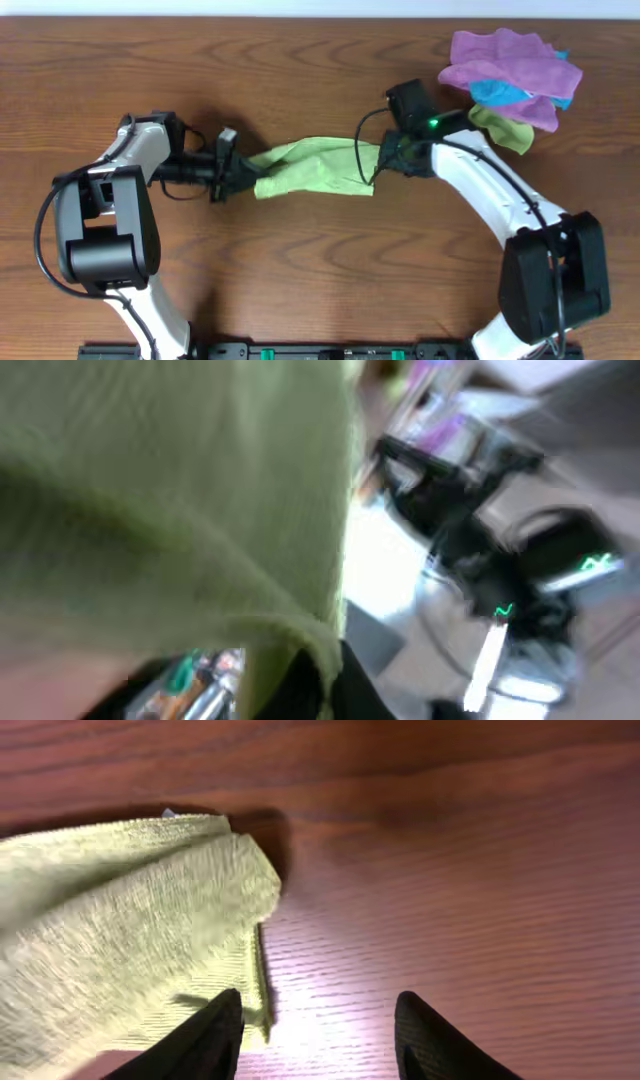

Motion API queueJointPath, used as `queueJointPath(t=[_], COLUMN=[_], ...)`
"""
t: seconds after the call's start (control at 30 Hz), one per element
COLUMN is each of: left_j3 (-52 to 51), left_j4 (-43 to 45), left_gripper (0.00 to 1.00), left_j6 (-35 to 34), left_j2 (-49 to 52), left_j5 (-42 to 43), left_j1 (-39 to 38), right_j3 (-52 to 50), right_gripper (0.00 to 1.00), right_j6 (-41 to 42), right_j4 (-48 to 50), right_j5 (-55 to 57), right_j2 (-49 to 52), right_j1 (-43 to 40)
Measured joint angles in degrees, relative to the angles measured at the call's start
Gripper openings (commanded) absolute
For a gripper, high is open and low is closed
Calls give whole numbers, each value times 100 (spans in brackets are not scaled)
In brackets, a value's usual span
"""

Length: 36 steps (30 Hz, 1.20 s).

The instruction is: Fold the cloth

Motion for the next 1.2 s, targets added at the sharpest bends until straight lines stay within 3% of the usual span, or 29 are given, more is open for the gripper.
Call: queueJointPath(t=[0.23, 0.6, 1.2], left_j3=[-2, -2, -2], left_j4=[-446, -1029, -1045], left_gripper=[6, 6, 6], left_j6=[1036, 2105, 2347], left_j2=[-28, -28, -28], left_j5=[-708, -1292, -1829], left_j1=[79, 107, 107], right_j3=[-101, -1314, -1792], right_gripper=[55, 59, 58], right_j6=[269, 769, 699], right_j4=[343, 1818, 3211], right_j5=[-942, -2203, -2138], right_j2=[-2, -2, -2], right_j1=[-365, -505, -535])
